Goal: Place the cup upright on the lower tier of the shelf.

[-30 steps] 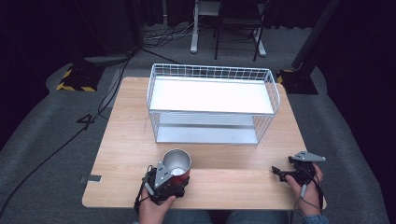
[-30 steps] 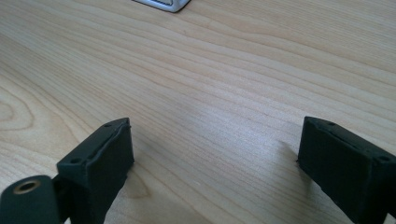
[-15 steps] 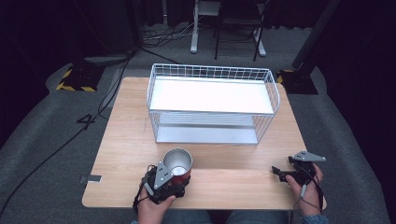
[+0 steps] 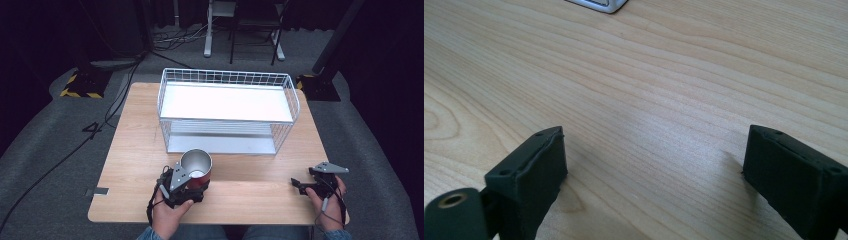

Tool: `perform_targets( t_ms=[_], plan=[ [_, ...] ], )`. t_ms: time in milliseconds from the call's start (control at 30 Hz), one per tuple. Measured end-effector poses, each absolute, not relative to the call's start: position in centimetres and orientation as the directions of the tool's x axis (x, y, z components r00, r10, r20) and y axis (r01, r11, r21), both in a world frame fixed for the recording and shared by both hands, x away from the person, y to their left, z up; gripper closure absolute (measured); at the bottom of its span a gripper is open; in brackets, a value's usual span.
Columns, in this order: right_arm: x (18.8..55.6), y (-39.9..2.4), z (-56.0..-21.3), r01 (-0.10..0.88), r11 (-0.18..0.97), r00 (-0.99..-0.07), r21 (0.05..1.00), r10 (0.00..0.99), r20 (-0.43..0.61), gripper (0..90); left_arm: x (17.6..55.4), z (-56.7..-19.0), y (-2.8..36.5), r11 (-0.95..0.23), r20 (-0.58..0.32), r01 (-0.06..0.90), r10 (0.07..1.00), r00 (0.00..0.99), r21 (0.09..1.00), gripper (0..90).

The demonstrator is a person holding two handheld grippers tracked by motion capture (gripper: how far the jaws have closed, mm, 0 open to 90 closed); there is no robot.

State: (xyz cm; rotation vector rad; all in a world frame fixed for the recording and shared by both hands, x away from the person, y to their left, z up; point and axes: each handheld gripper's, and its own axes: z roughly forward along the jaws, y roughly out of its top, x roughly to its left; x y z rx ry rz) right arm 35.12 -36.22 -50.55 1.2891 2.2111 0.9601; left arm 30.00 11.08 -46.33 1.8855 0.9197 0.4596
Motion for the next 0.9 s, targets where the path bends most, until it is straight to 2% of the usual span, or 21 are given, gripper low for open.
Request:
perform_targets(
  t_ms=[367,900],
  plan=[
    [35.1,-36.2,-50.5,0.592,0.337,-0.491,0.732,0.871,-0.003,10.6,32.6,-46.1,10.4,-0.239,-0.094,0.421,0.769,0.632,0.875,16.2],
    [35.1,-36.2,-50.6,0.592,0.337,-0.491,0.732,0.871,-0.004,10.6,36.2,-45.9,8.4,-0.272,-0.058,0.413,0.773,0.632,0.869,16.1]
  ],
)
